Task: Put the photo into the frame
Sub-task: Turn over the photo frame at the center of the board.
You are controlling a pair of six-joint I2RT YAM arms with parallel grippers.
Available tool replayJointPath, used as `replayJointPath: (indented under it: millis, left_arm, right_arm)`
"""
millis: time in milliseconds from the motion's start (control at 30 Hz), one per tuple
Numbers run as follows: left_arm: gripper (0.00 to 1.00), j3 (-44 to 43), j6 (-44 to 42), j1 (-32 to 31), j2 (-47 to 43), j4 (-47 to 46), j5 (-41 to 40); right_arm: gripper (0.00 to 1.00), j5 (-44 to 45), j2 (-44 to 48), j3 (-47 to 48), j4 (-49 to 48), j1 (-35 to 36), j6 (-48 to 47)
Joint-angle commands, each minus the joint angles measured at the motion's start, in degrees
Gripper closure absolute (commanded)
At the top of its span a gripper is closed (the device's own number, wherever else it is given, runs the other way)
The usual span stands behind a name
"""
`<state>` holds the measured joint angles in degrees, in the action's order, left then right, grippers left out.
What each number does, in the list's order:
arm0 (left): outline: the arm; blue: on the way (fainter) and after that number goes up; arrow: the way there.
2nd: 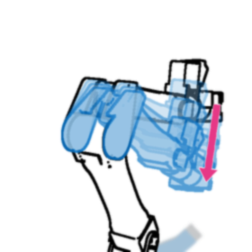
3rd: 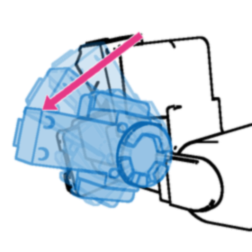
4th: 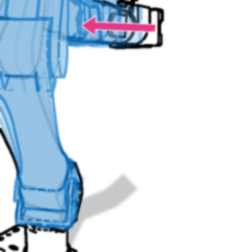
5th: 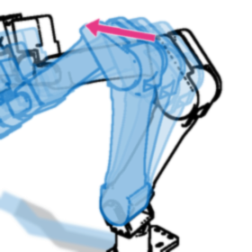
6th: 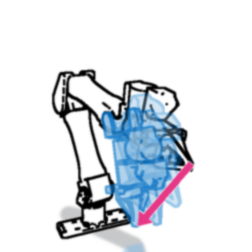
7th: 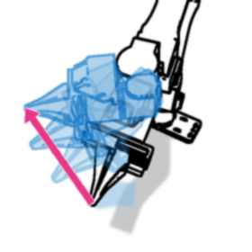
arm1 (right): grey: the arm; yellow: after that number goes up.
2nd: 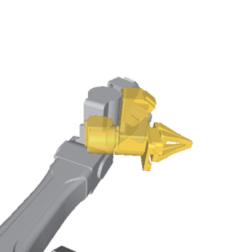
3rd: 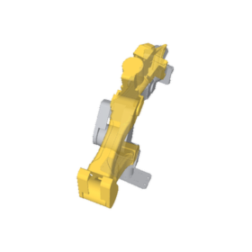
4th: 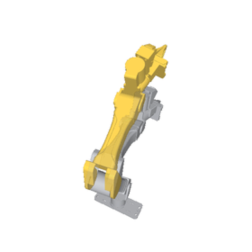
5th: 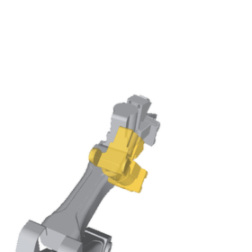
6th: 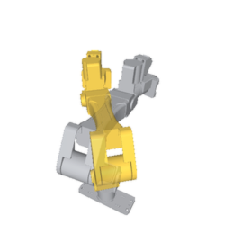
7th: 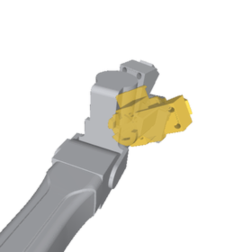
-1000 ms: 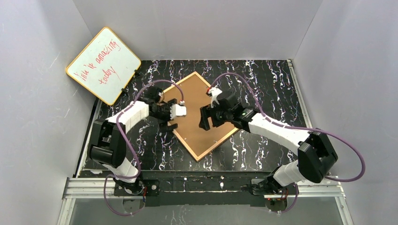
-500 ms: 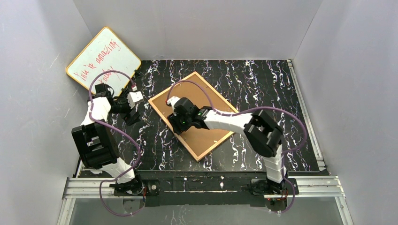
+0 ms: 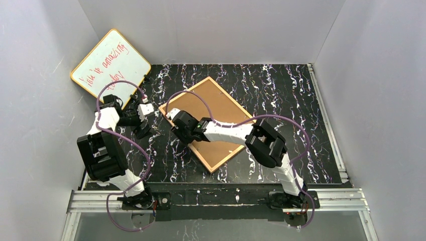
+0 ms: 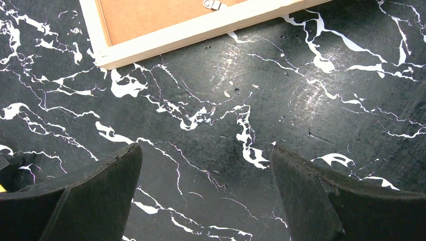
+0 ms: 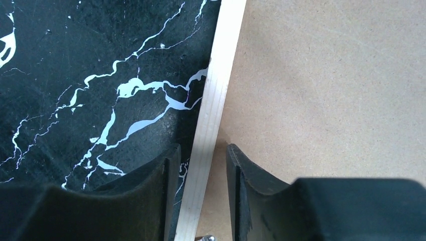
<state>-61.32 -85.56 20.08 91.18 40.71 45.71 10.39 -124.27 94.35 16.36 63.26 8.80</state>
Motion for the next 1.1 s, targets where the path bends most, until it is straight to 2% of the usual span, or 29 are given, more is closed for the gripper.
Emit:
replayJointPath:
  millis: [0,233,333,433,600,667,833,1067]
  left_arm:
    - [0.02,1.35,-2.04,0.27,-2.30,0.54,2.56]
    - [0.02,4.56,-7.90,0.27,-3.46,-0.38,6.14]
    - [0.02,7.95,-14.86,0.33,-4.54,-0.39,7.86]
    - [0.02,11.28,-22.77,0.19,-6.11,-0.50,9.97]
    - [0.02,16.18,-40.45,-0.15,-8.65,-1.43,11.13]
    - [0.02,18.02,-43.96,-0.42,-10.67,-4.67,12.37]
    - [0.02,24.09,-45.56,-1.60,-16.46,-20.21,15.77]
    - [0.02,23.82,-50.83,-5.11,-17.19,-23.70,14.44]
  right_arm:
    - [0.56,4.28,-1.90,2.81,1.61,1.42,-1.72]
    - [0.83,7.22,-3.09,5.47,3.83,2.33,-2.65]
    - [0.86,6.69,-2.99,5.84,4.15,2.39,-2.45]
    - [0.98,5.07,-2.26,6.55,4.69,2.25,-0.90]
    - [0.99,-2.41,1.87,9.28,5.97,1.38,2.76]
    - [0.99,-6.13,3.67,10.05,6.60,0.60,4.29]
    - [0.99,-15.72,7.04,10.98,7.84,-2.01,8.31]
    - [0.99,-21.23,9.52,13.86,10.95,-3.71,9.78]
